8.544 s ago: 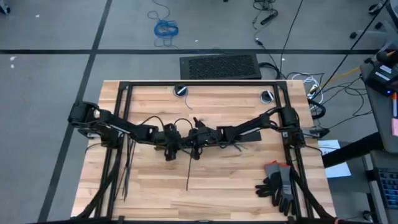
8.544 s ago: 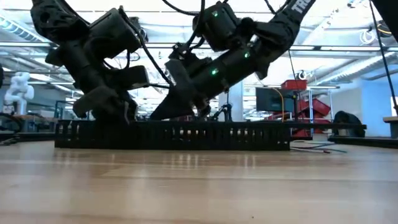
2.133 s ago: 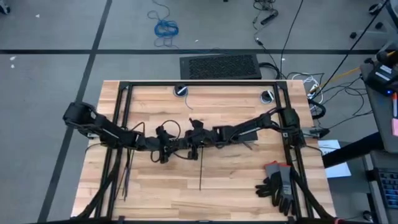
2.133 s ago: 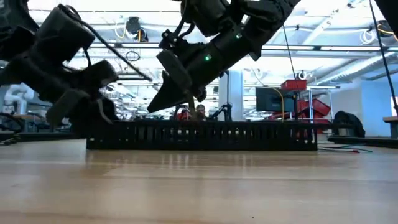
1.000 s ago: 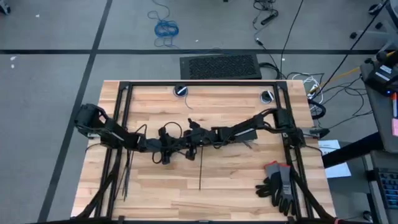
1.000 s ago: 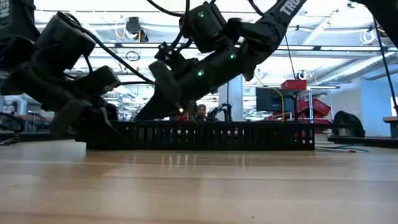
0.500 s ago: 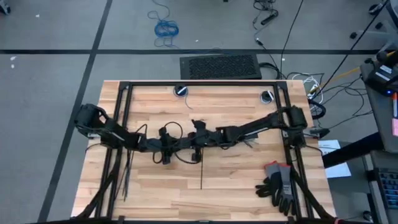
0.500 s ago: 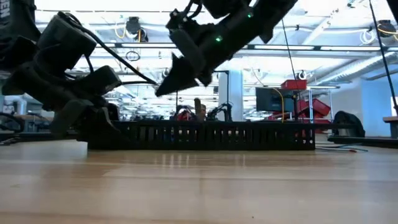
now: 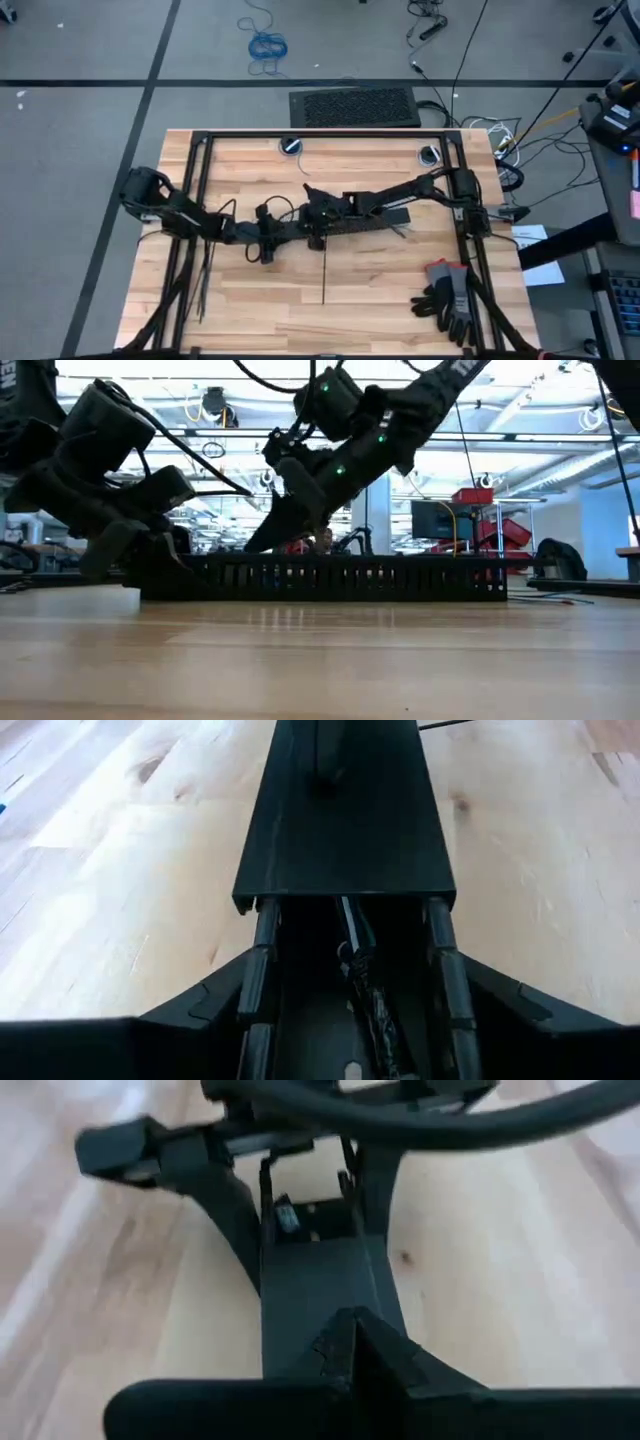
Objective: Ziptie cables
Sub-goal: Close the cable duct
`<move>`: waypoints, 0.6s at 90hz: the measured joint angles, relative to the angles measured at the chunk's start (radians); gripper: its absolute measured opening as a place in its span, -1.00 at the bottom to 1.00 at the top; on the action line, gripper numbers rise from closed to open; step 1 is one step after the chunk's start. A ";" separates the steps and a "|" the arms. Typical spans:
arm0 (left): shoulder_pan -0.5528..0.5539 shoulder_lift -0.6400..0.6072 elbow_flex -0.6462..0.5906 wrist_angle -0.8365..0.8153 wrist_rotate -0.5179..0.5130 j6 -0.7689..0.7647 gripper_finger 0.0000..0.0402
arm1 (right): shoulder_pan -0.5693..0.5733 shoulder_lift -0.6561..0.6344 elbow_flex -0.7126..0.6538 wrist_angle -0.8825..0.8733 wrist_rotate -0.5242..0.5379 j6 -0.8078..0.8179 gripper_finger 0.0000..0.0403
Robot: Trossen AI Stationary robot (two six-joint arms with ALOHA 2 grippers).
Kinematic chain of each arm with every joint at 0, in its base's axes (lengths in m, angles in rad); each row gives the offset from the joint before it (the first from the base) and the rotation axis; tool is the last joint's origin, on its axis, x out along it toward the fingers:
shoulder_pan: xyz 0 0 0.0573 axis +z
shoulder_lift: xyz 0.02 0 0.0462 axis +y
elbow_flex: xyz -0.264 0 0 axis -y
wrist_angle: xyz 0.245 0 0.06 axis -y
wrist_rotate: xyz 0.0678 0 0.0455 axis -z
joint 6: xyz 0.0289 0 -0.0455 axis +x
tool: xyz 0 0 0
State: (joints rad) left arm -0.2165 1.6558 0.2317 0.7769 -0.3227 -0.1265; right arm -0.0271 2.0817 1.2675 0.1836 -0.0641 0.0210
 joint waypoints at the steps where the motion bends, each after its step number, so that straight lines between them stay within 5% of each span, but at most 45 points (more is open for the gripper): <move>1: 0.000 0.000 0.000 0.000 0.000 0.000 0.23 | 0.000 0.002 0.000 0.005 -0.002 0.000 -1.00; 26: 0.021 0.000 0.001 -0.010 0.011 -0.067 0.25 | 0.001 0.019 0.002 0.026 -0.031 0.011 -1.00; 54: 0.064 -0.001 0.003 -0.045 0.086 -0.099 0.62 | 0.001 0.021 0.001 0.033 -0.038 0.003 -1.00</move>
State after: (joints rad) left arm -0.1524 1.6547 0.2349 0.7323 -0.2367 -0.2256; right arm -0.0261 2.1029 1.2686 0.2166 -0.1024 0.0243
